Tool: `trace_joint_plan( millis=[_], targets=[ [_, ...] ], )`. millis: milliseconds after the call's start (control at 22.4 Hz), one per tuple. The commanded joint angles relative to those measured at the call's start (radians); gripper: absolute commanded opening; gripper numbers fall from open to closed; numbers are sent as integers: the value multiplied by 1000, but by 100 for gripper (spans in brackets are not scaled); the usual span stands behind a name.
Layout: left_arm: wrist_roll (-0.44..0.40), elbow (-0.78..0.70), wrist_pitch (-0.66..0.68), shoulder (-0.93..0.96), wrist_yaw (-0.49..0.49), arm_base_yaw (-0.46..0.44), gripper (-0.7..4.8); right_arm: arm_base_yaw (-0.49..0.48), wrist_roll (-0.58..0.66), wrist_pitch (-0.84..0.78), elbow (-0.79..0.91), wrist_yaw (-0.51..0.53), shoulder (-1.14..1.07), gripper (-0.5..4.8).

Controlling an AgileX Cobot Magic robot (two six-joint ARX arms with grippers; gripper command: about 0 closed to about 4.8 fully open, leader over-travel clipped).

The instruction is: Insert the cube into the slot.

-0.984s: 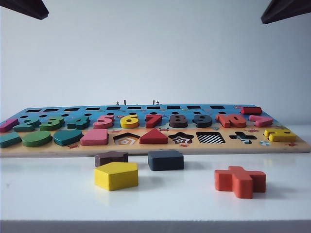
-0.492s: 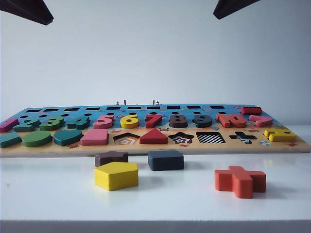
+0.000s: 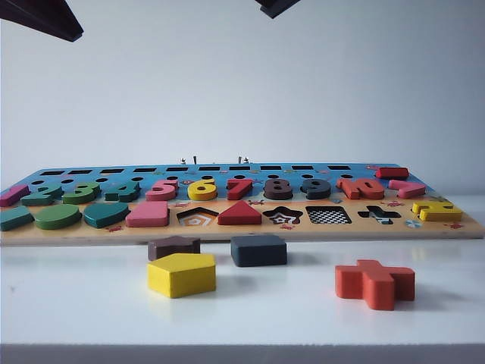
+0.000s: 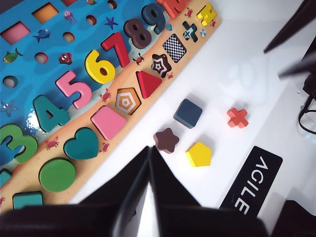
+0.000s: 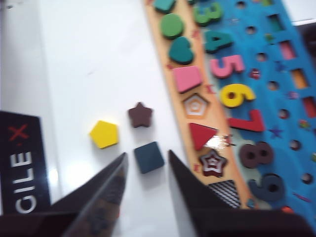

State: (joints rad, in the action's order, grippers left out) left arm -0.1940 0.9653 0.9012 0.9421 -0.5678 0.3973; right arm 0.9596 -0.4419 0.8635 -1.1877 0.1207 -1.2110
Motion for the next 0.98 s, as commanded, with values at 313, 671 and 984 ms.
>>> trace_joint_plan(
  millis=[313, 671, 984],
  targets=[
    [-9, 5, -13, 1, 0, -2, 17, 11, -190, 56, -8, -9, -97, 362],
    [-24, 5, -13, 1, 5, -1, 17, 10, -277, -40, 0, 45, -161, 332],
    [-24, 5, -13, 1, 4, -1, 17, 0, -278, -56, 12, 63, -237, 319]
  ],
)
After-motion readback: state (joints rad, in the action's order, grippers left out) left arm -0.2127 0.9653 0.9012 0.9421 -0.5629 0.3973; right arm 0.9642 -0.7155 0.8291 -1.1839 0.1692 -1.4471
